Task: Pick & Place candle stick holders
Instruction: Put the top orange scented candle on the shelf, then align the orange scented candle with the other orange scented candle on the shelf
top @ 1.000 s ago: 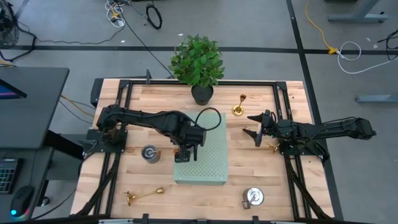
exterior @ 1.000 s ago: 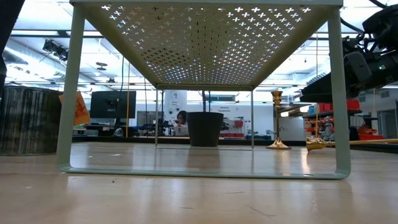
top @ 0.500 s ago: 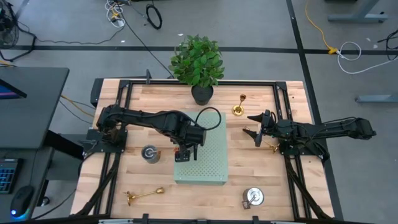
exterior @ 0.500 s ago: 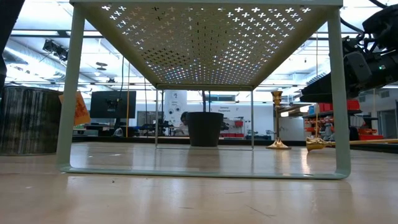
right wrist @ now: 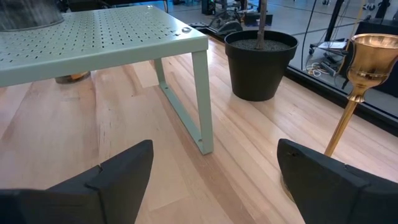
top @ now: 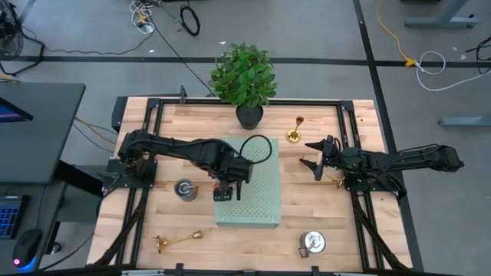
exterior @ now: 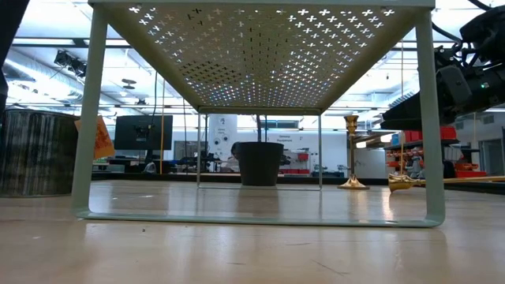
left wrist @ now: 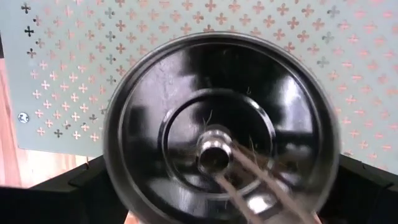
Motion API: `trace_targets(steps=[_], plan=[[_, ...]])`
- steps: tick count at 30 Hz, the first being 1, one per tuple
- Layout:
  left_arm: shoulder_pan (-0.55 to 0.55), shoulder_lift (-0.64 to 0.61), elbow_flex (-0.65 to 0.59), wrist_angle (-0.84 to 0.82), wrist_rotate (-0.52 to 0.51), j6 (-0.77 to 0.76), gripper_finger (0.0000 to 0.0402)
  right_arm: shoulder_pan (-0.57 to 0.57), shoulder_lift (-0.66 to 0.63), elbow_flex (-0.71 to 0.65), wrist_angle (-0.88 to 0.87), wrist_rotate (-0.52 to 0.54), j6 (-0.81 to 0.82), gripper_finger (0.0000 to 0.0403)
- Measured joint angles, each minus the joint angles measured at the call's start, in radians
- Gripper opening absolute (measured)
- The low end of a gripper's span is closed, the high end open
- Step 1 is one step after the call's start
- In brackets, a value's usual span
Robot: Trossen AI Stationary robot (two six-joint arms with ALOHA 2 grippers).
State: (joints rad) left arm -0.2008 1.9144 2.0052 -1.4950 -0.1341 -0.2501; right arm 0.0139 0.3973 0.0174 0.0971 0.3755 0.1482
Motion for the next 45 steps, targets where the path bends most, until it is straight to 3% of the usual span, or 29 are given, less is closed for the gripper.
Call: trace_targets(steps=[16, 20, 27, 45], plan=[[0.002, -0.014, 0.241, -0.075, 0.050, 0.000, 0.0400, 0.000, 0.000, 0.000, 0.008, 0.000, 0.000, 0.0348], [0.002, -0.052, 0.243, -0.075, 0.071, -0.004, 0.0400, 0.000, 0.000, 0.000, 0.008, 0.000, 0.000, 0.0348], [0.002, -0.157, 0.120, -0.076, 0.069, -0.091, 0.0400, 0.000, 0.000, 0.000, 0.016, 0.000, 0.000, 0.0348], [-0.103, -0.491, -0.452, -0.064, 0.050, -0.311, 0.0400, 0.000, 0.000, 0.000, 0.021, 0.000, 0.000, 0.0348]])
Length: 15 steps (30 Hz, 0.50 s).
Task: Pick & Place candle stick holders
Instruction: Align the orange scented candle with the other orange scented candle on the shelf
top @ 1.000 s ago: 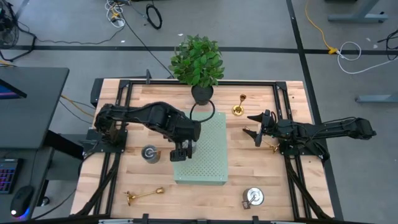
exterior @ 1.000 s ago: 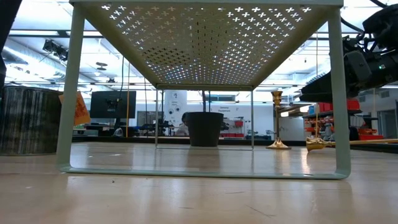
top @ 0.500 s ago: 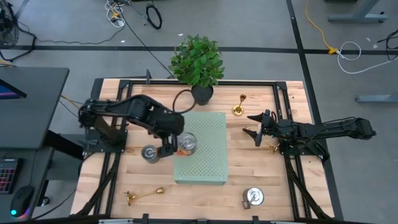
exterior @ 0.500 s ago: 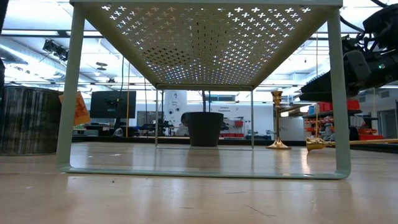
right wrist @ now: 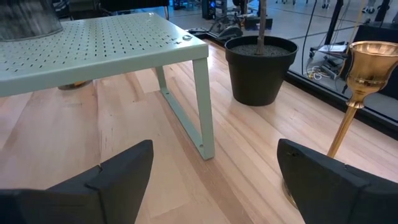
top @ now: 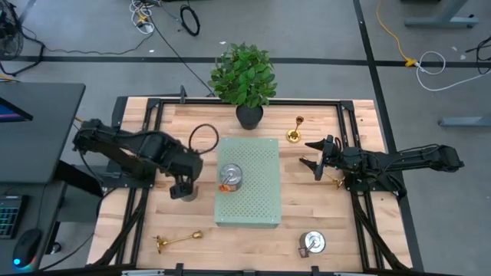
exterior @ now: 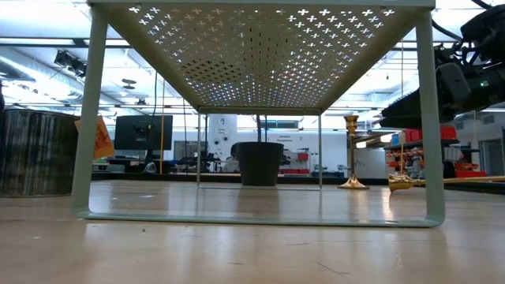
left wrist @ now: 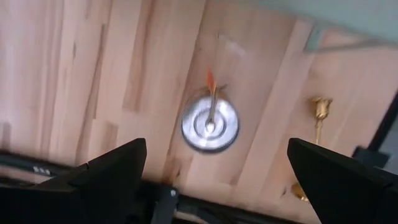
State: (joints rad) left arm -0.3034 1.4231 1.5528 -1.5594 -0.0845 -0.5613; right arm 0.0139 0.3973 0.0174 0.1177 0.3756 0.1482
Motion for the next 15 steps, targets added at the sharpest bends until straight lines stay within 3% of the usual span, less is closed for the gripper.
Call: trace_targets(steps=[6, 15], plan=[[-0.049, -0.084, -0.167, 0.085, -0.045, -0.023, 0.0400, 0.000, 0.000, 0.000, 0.001, 0.000, 0.000, 0.0348], [-0.066, -0.199, -0.399, 0.265, -0.008, -0.012, 0.0400, 0.000, 0.000, 0.000, 0.001, 0.000, 0.000, 0.0348]])
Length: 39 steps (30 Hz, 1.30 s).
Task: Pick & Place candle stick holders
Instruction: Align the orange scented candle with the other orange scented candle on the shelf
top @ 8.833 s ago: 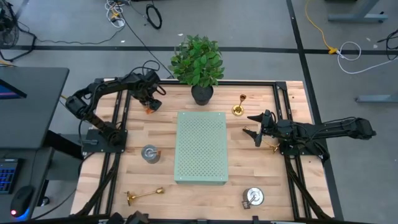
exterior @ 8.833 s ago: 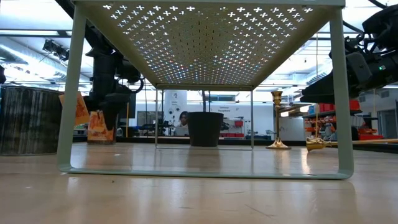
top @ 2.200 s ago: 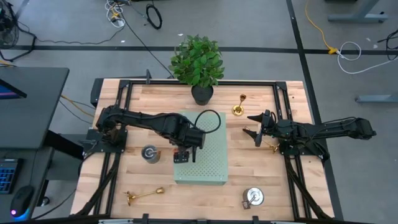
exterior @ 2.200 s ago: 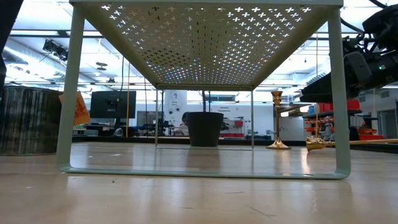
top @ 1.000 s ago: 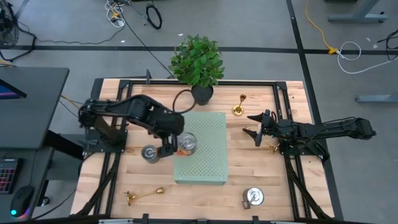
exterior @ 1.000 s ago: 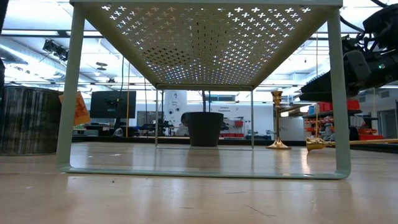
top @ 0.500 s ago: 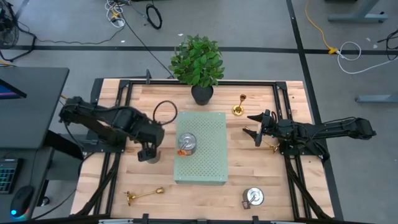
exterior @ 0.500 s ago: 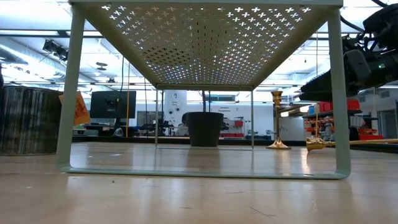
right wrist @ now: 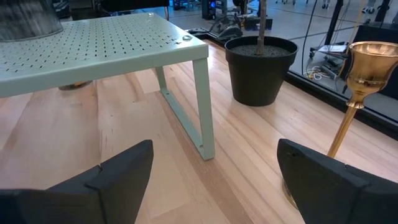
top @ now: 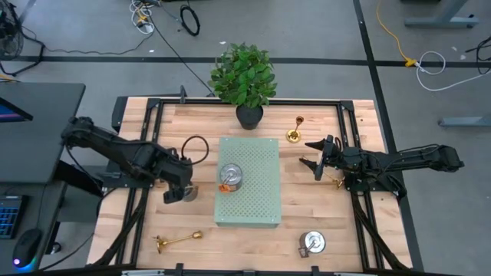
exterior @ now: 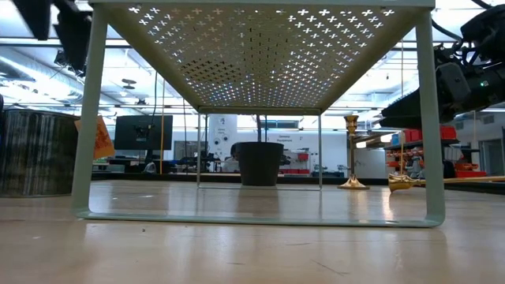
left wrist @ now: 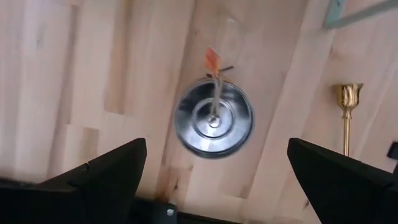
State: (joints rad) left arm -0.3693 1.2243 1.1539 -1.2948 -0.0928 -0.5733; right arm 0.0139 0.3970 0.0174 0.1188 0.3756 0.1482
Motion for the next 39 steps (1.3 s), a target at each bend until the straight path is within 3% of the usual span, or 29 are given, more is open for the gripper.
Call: trace_targets(steps=[15, 29, 39], plan=[[0.014, -0.030, -0.233, 0.221, -0.002, 0.057, 0.0400, 0.000, 0.000, 0.000, 0.000, 0.000, 0.000, 0.0348], [0.021, -0.033, -0.334, 0.331, 0.037, 0.061, 0.0400, 0.000, 0.000, 0.000, 0.000, 0.000, 0.000, 0.0348], [0.032, -0.032, -0.337, 0.337, 0.046, 0.062, 0.0400, 0.000, 0.000, 0.000, 0.000, 0.000, 0.000, 0.0348]])
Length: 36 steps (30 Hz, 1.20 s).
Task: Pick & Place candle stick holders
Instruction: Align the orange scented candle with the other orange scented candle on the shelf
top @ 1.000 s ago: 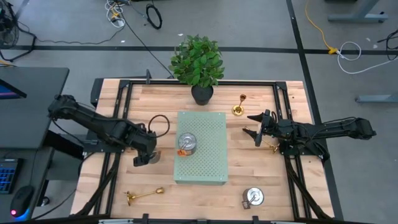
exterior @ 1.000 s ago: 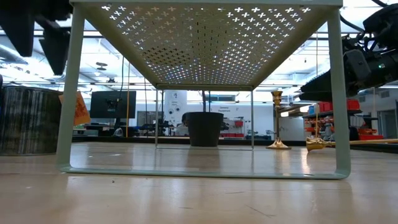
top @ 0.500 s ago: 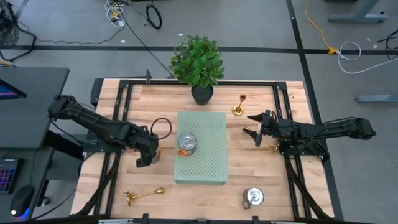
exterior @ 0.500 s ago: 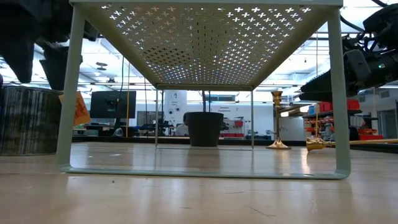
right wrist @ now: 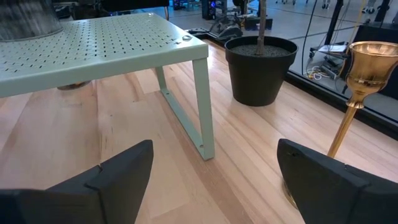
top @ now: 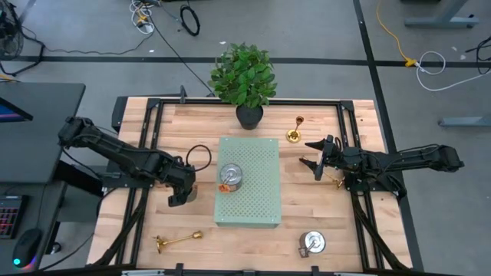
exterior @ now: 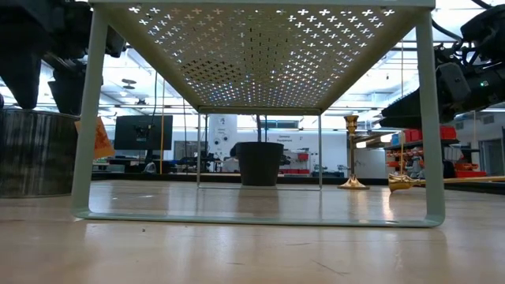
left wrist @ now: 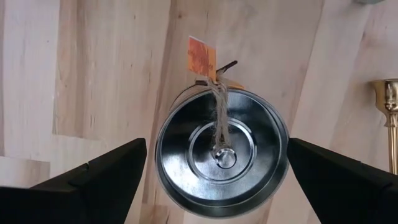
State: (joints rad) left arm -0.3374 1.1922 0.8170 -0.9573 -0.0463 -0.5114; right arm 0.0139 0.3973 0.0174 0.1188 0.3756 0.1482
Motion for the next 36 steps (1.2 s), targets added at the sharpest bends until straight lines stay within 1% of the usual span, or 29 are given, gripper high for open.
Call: trace_targets(steps=[7, 19, 22, 28, 36], plan=[[0.006, 0.004, 0.041, -0.045, 0.002, 0.010, 0.0400, 0.000, 0.000, 0.000, 0.000, 0.000, 0.000, 0.0348], [0.011, 0.004, 0.041, -0.036, 0.056, 0.000, 0.0400, 0.000, 0.000, 0.000, 0.000, 0.000, 0.000, 0.0348], [0.011, 0.004, 0.041, -0.036, 0.056, 0.002, 0.0400, 0.000, 0.000, 0.000, 0.000, 0.000, 0.000, 0.0348], [0.011, 0.004, -0.002, 0.000, 0.064, 0.006, 0.0400, 0.000, 0.000, 0.000, 0.000, 0.000, 0.000, 0.0348], [0.008, 0.004, -0.007, 0.004, 0.066, 0.000, 0.0400, 0.000, 0.000, 0.000, 0.000, 0.000, 0.000, 0.0348]])
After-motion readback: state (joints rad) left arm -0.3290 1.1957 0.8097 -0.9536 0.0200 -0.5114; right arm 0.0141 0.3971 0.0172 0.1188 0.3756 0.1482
